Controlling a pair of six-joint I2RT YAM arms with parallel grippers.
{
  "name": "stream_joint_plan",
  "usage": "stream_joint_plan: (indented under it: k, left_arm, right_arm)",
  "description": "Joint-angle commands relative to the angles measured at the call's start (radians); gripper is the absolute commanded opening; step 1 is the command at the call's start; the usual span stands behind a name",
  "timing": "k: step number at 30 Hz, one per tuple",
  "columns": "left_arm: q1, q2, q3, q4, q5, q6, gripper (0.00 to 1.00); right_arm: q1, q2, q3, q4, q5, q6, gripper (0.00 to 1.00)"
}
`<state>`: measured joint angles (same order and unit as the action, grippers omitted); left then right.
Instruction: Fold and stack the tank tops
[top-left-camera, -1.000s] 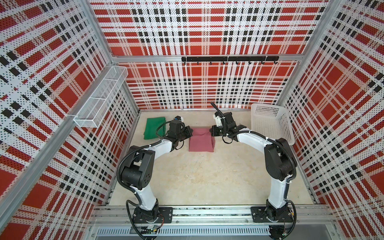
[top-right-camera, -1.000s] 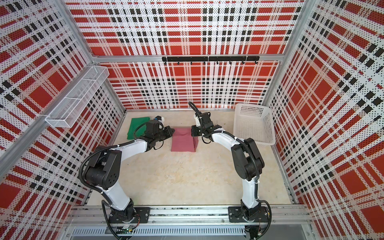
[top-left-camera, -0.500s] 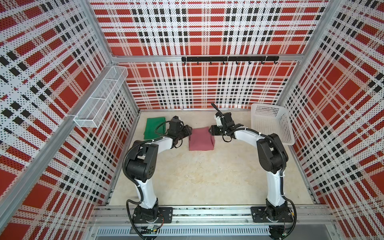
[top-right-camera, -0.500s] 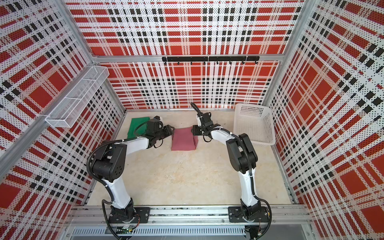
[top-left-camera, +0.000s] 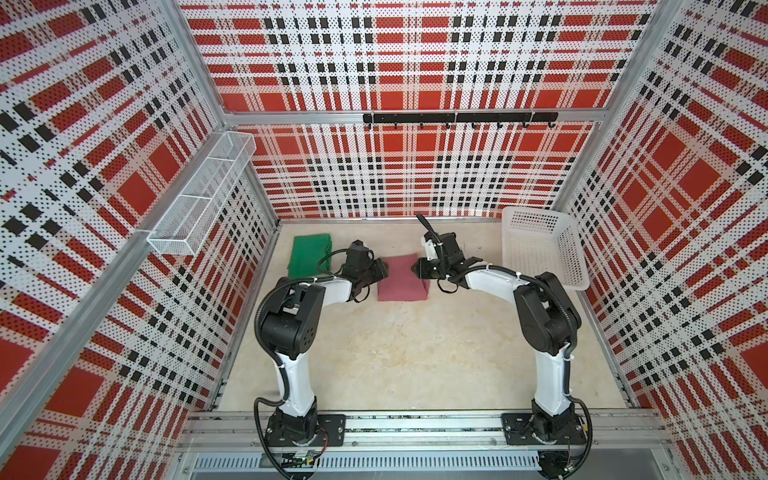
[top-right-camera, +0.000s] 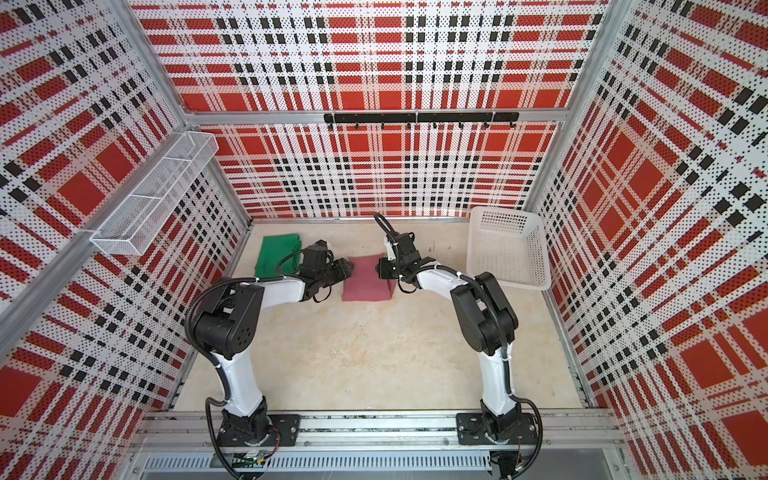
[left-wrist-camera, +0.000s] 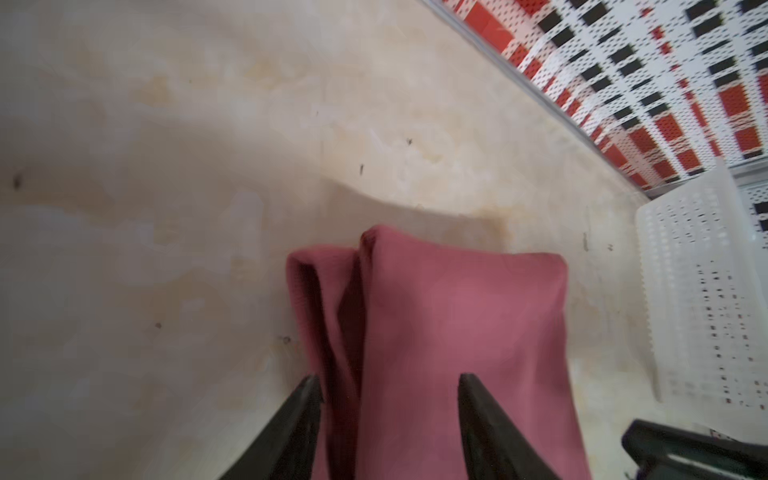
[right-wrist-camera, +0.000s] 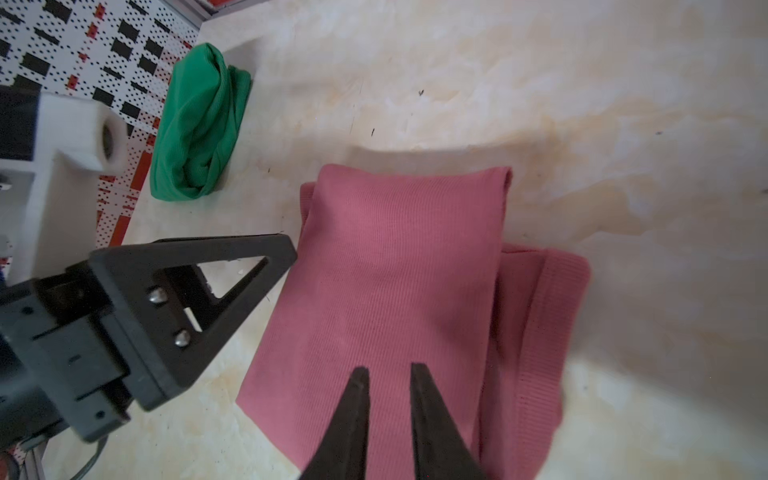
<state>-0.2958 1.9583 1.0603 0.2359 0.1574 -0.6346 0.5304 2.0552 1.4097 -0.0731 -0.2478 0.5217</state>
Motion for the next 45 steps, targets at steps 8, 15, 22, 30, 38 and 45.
stream_joint_plan:
  k: [8, 15, 22, 30, 38, 45]
  left_arm:
    - [-0.009, -0.019, -0.033, 0.202, 0.092, -0.054, 0.63]
    - [0.057, -0.141, -0.053, 0.212, 0.136, -0.066, 0.71]
    - [0.132, -0.094, -0.081, 0.219, 0.155, -0.119, 0.59]
    - [0.063, -0.016, -0.079, 0.255, 0.2, -0.148, 0.85]
    - [0.057, -0.014, -0.181, 0.255, 0.209, -0.14, 0.99]
    - [-0.005, 0.052, -0.193, 0.259, 0.269, -0.149, 0.9]
  right_arm:
    - [-0.038, 0.057, -0.069, 0.071, 0.026, 0.024, 0.2]
    - [-0.024, -0.078, -0.047, -0.016, 0.068, -0.012, 0.36]
    - [0.069, -0.077, 0.02, -0.055, 0.136, -0.008, 0.38]
    - [-0.016, -0.109, -0.118, 0.057, 0.074, 0.135, 0.62]
    - [-0.074, -0.085, -0.184, 0.079, -0.059, 0.156, 0.8]
    - [-0.079, 0.005, -0.16, 0.116, -0.14, 0.172, 0.84]
